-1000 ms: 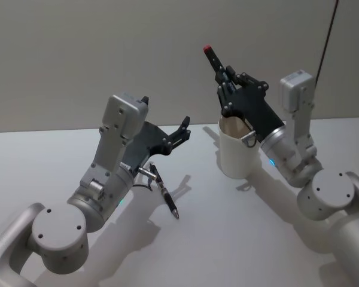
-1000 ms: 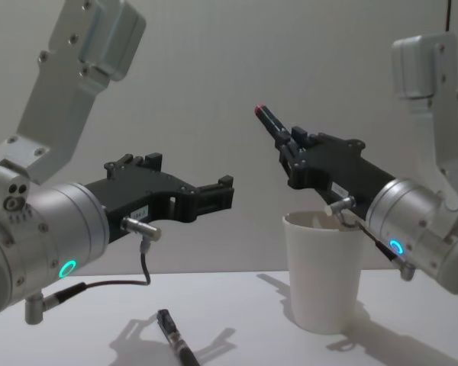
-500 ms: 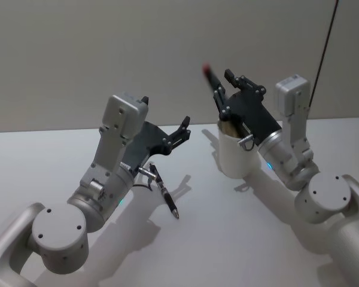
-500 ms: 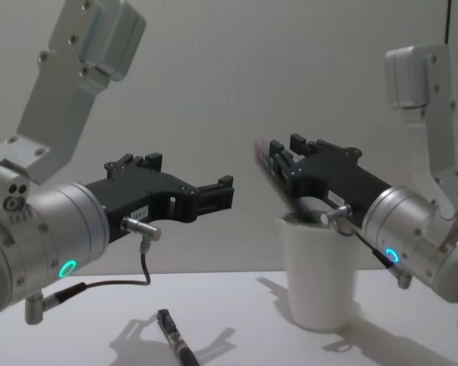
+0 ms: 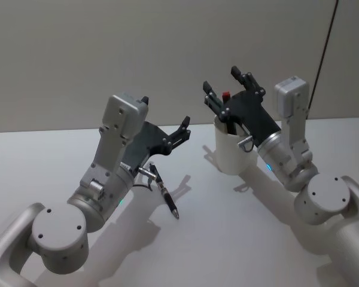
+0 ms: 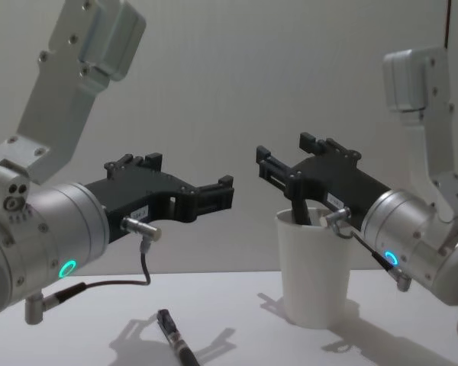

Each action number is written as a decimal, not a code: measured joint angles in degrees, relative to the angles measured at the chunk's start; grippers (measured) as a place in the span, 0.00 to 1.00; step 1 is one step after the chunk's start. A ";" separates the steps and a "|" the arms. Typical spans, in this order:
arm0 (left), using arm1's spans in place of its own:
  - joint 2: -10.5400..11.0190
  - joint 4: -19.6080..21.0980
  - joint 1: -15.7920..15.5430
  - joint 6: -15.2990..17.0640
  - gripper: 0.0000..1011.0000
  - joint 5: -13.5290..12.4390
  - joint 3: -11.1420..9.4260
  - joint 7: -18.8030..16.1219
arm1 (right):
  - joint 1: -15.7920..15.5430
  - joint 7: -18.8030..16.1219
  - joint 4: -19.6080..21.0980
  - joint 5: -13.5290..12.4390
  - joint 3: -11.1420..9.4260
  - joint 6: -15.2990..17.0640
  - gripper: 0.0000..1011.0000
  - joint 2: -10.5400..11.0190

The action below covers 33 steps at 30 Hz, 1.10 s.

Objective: Place the pen into the pen holder.

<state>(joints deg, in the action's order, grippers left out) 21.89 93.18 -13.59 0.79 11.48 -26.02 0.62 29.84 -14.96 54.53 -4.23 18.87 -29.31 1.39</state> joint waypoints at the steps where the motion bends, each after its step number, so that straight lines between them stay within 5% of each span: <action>1: 0.00 0.00 0.00 0.00 0.99 0.00 0.00 0.00 | -0.01 0.01 -0.01 0.01 0.01 0.00 0.74 -0.01; 10: 0.00 0.00 0.00 0.00 0.99 0.00 0.00 0.00 | -0.47 0.00 0.92 -0.62 -0.16 0.70 0.99 0.19; 26: 0.00 -0.01 0.00 0.00 0.99 0.00 0.01 0.00 | -6.06 3.31 12.47 -6.06 -2.40 8.20 0.99 3.32; 33: 0.00 0.00 0.00 0.00 0.99 0.00 0.00 0.01 | -6.56 3.43 13.15 -6.14 -2.44 8.65 0.99 3.60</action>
<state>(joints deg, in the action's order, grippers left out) 21.90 93.18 -13.59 0.79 11.48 -26.02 0.63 23.28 -11.52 67.69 -10.37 16.43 -20.66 4.99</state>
